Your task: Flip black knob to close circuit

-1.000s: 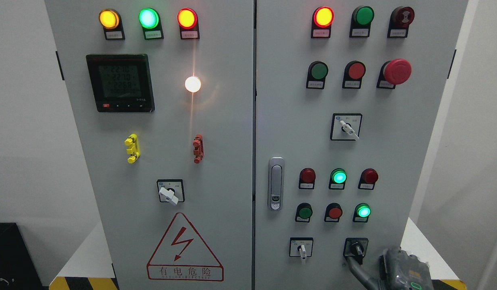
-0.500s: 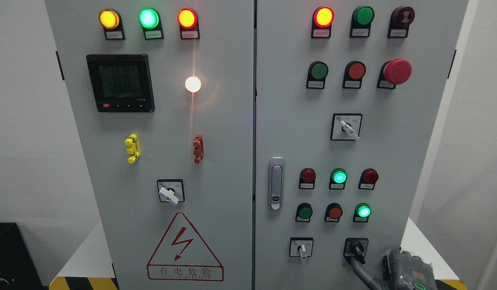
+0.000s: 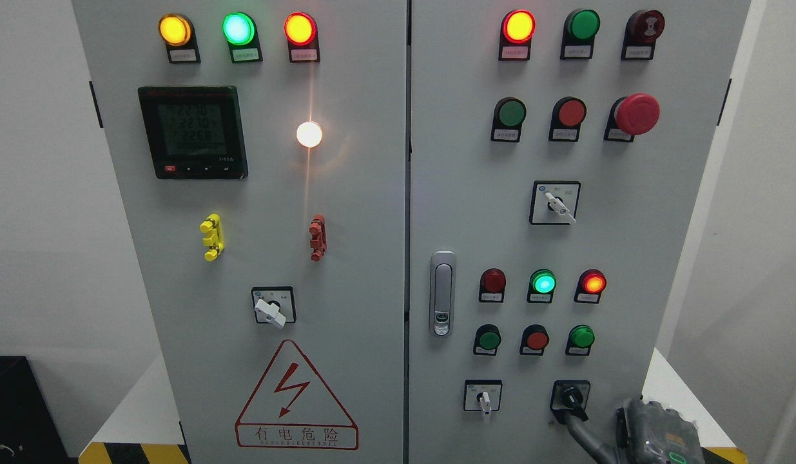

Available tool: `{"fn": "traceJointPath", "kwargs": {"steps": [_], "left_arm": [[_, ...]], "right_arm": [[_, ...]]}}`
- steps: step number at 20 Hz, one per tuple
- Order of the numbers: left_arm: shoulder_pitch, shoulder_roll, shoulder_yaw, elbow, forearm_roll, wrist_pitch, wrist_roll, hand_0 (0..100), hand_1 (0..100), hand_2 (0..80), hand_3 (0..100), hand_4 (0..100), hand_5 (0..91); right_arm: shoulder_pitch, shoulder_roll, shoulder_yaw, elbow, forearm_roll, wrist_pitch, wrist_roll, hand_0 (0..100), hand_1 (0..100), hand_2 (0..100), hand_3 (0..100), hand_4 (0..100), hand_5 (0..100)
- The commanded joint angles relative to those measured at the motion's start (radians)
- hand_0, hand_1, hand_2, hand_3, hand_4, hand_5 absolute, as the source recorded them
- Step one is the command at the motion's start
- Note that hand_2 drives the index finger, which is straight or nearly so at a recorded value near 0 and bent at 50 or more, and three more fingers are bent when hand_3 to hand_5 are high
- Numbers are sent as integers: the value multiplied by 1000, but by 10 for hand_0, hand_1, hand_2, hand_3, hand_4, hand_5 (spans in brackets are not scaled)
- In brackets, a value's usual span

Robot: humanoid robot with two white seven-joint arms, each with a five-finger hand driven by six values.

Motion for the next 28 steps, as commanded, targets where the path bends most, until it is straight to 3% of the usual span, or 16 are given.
{"fn": "traceJointPath", "kwargs": {"steps": [1, 28], "left_arm": [[0, 0, -1, -1, 0, -1, -1, 120, 556, 0, 0, 0, 0], [0, 0, -1, 1, 1, -1, -1, 120, 556, 0, 0, 0, 0]], "right_arm": [[-5, 2, -12, -15, 0, 0, -2, 0, 2, 897, 1000, 949, 974], [-9, 7, -32, -38, -5, -14, 1, 0, 0, 896, 1000, 952, 976]]}}
